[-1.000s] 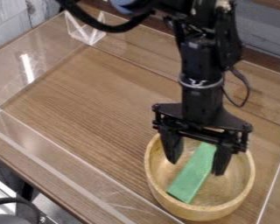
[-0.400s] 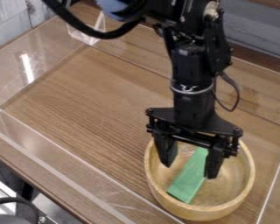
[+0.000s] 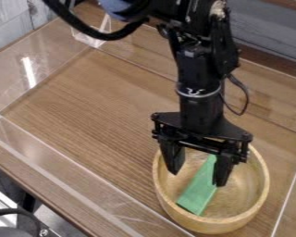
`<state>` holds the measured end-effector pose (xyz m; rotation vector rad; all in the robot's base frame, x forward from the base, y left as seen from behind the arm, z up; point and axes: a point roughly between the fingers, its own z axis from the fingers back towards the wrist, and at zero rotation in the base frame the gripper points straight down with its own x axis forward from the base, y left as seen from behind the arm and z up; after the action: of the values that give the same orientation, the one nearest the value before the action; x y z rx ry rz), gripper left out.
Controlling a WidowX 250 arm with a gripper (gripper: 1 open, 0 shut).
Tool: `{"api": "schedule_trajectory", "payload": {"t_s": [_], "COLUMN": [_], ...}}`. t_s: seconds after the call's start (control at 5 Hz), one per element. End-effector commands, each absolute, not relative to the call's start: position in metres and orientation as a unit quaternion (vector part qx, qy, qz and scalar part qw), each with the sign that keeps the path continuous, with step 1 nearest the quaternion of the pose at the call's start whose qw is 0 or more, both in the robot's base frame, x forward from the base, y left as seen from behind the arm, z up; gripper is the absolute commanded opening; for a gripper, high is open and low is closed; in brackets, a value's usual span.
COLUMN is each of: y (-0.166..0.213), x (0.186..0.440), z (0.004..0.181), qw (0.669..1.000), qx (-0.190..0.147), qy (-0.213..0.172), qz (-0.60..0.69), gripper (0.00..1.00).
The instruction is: Put the green block in the brown bowl
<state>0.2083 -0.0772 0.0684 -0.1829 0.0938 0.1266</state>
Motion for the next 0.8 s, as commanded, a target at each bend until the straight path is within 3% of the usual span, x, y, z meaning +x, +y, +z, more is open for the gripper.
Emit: {"api": "schedule_trajectory", "payload": {"t_s": [0.0,0.6], "y": [-0.0753,-0.0711], "x": [0.2141,0.2129], "z": [0.0775,0.0715], "qw": [0.992,0.992], "qx": [-0.101,-0.102], "qy": [0.023,0.026], "qz": [0.066,0.068], "gripper": [1.0,1.0]}}
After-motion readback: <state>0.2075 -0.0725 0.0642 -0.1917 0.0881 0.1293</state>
